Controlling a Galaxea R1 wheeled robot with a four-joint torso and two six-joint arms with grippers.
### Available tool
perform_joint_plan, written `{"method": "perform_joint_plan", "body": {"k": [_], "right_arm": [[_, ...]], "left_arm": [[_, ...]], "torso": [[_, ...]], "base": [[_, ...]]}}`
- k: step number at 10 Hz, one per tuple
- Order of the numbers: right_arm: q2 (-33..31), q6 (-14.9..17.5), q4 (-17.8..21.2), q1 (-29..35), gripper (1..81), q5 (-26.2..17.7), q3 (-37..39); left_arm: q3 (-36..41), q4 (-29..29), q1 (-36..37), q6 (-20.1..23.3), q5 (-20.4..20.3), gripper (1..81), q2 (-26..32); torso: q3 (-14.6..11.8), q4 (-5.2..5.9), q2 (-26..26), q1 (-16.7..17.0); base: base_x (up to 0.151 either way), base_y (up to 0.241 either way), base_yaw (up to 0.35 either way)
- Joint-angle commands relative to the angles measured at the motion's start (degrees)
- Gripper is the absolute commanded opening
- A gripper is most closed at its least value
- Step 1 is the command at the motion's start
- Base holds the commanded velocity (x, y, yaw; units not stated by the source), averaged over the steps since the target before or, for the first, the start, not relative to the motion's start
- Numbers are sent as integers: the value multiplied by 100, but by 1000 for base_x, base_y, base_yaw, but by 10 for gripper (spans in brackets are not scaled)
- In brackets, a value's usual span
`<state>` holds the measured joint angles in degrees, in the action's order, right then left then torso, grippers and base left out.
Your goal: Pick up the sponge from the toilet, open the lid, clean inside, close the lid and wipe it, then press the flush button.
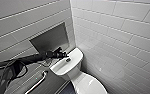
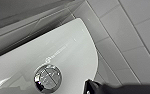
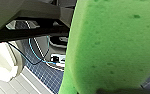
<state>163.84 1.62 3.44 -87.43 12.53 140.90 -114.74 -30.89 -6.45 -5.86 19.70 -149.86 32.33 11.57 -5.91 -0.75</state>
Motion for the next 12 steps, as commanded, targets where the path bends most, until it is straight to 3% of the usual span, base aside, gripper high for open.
{"method": "perform_joint_plan", "body": {"k": [1, 3, 5, 9, 11, 12], "right_arm": [[-33, -4, -1, -69, 10, -409, -55], [-51, -4, 8, -25, 10, -409, -55], [-51, 5, 17, 45, 10, -409, -46], [-33, -4, 34, 107, 10, -409, 24], [-16, -4, 25, 142, 10, -409, 24], [-16, 5, 25, 160, 10, -409, 24]], "left_arm": [[1856, -5, 799, 68, 183, 10, 1430], [2665, 99, 290, 129, 289, 10, 1940], [3185, 767, -510, 121, 245, 10, 2240], [3265, 1813, -2223, 156, 149, 10, 2338], [3134, 2394, -3111, 155, -256, 10, 2215], [2888, 2570, -3507, 156, -265, 10, 2074]], "torso": [[0, 0, 0, 0], [0, 0, 0, 0], [0, 0, 0, 0], [0, 0, 0, 0], [0, 0, 0, 0], [0, 0, 0, 0]], "base": [[0, 0, 0], [0, 0, 0], [0, 0, 0], [0, 0, 0], [0, 0, 0], [0, 0, 0]]}}
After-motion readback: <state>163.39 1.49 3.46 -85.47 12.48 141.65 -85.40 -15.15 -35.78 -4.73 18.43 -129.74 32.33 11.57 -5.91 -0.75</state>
